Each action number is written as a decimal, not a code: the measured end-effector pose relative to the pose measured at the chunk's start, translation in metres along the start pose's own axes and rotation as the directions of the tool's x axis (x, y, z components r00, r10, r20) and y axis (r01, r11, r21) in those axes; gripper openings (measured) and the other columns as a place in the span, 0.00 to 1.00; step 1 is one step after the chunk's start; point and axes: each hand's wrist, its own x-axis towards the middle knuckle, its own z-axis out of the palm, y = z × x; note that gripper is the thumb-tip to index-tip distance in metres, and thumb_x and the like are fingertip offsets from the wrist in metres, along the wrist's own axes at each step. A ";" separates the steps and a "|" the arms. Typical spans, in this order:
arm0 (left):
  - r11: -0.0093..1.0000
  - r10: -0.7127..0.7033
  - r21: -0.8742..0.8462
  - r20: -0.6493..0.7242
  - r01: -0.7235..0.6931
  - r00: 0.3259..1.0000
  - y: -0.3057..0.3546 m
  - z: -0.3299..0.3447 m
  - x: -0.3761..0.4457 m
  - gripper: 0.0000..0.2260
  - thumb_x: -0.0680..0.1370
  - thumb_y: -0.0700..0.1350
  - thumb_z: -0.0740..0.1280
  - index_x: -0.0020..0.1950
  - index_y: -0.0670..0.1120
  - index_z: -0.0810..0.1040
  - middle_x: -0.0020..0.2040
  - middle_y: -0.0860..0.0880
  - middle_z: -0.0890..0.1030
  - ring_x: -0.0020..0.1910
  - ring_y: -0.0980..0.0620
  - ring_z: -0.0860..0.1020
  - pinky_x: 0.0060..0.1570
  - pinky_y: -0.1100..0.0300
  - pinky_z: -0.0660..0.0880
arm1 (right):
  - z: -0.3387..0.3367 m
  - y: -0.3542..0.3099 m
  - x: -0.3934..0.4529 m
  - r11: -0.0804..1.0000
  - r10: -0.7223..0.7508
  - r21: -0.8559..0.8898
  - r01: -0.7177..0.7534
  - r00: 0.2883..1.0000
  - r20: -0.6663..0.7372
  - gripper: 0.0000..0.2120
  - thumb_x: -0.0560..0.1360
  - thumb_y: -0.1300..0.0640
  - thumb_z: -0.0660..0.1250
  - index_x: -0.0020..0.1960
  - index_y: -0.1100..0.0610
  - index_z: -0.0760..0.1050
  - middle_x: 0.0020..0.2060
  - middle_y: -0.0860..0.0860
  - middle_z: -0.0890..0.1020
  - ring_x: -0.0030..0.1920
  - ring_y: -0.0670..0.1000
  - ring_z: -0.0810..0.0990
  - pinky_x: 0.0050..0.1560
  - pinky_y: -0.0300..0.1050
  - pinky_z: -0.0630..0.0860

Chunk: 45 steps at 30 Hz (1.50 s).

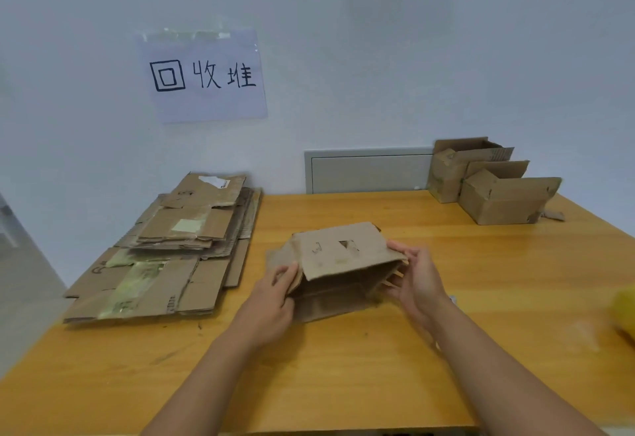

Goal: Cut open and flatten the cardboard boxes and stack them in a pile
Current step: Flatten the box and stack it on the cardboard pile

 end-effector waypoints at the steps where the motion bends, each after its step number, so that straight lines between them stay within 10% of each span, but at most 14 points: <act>1: 1.000 -0.018 0.027 0.069 0.016 0.997 0.000 0.001 0.000 0.27 0.83 0.47 0.54 0.81 0.58 0.48 0.80 0.55 0.51 0.77 0.51 0.53 0.73 0.54 0.61 | -0.004 0.000 0.005 0.998 0.017 -0.055 -0.020 0.998 -0.059 0.18 0.82 0.48 0.54 0.60 0.56 0.77 0.52 0.59 0.78 0.52 0.59 0.78 0.51 0.59 0.78; 3: 0.996 -0.044 0.085 0.149 0.031 0.988 0.003 0.005 0.001 0.27 0.83 0.51 0.53 0.81 0.58 0.48 0.81 0.55 0.46 0.79 0.51 0.47 0.76 0.52 0.54 | -0.010 -0.003 0.014 0.928 -0.050 -0.374 -0.009 0.988 -0.148 0.13 0.81 0.49 0.59 0.54 0.56 0.78 0.52 0.56 0.79 0.50 0.55 0.78 0.55 0.58 0.77; 6: 0.995 -0.036 0.099 0.142 0.022 0.989 0.009 0.009 0.005 0.24 0.83 0.54 0.52 0.79 0.57 0.56 0.81 0.53 0.46 0.79 0.52 0.42 0.76 0.51 0.49 | -0.020 -0.004 0.026 0.527 -0.202 -0.847 0.066 0.978 -0.050 0.08 0.78 0.50 0.64 0.51 0.54 0.76 0.48 0.50 0.79 0.46 0.49 0.76 0.52 0.52 0.76; 11: 1.000 -0.015 0.018 0.014 0.014 1.000 0.012 0.017 0.021 0.13 0.84 0.57 0.53 0.59 0.54 0.73 0.66 0.56 0.70 0.72 0.48 0.64 0.68 0.54 0.63 | -0.013 -0.001 0.034 0.073 -0.144 -0.997 0.019 0.989 0.008 0.26 0.77 0.38 0.63 0.67 0.53 0.66 0.62 0.53 0.72 0.61 0.56 0.72 0.57 0.54 0.73; 15: 0.995 -0.071 0.063 -0.050 0.074 0.996 0.014 0.025 0.033 0.14 0.83 0.60 0.54 0.53 0.53 0.72 0.60 0.54 0.72 0.64 0.51 0.67 0.63 0.54 0.67 | -0.004 0.007 0.046 -0.164 -0.021 -0.967 0.195 0.979 0.201 0.27 0.82 0.43 0.51 0.80 0.45 0.50 0.80 0.51 0.50 0.79 0.57 0.48 0.76 0.59 0.52; 22: 0.977 -0.111 0.186 0.004 0.108 0.994 0.016 0.038 0.063 0.29 0.81 0.66 0.49 0.79 0.56 0.54 0.81 0.49 0.48 0.80 0.45 0.46 0.77 0.47 0.46 | -0.004 0.022 0.048 -0.221 0.057 -0.938 0.267 0.964 0.261 0.24 0.82 0.44 0.47 0.77 0.48 0.57 0.80 0.52 0.53 0.79 0.57 0.49 0.76 0.59 0.50; 36: 0.948 -0.132 0.311 0.179 0.072 0.975 0.016 0.042 0.073 0.32 0.82 0.64 0.45 0.81 0.51 0.42 0.81 0.50 0.38 0.79 0.47 0.37 0.76 0.46 0.38 | 0.020 0.039 0.080 -0.266 0.095 -0.866 0.423 0.906 0.413 0.30 0.82 0.36 0.42 0.81 0.45 0.42 0.81 0.45 0.42 0.80 0.49 0.39 0.77 0.52 0.38; 45: 0.938 -0.111 0.343 0.161 0.050 0.981 0.013 0.048 0.075 0.39 0.78 0.71 0.43 0.81 0.50 0.39 0.80 0.51 0.37 0.79 0.51 0.35 0.77 0.48 0.37 | 0.023 0.042 0.082 -0.225 -0.059 -0.958 0.179 0.979 0.196 0.32 0.81 0.39 0.45 0.81 0.52 0.46 0.81 0.55 0.45 0.80 0.56 0.39 0.78 0.56 0.37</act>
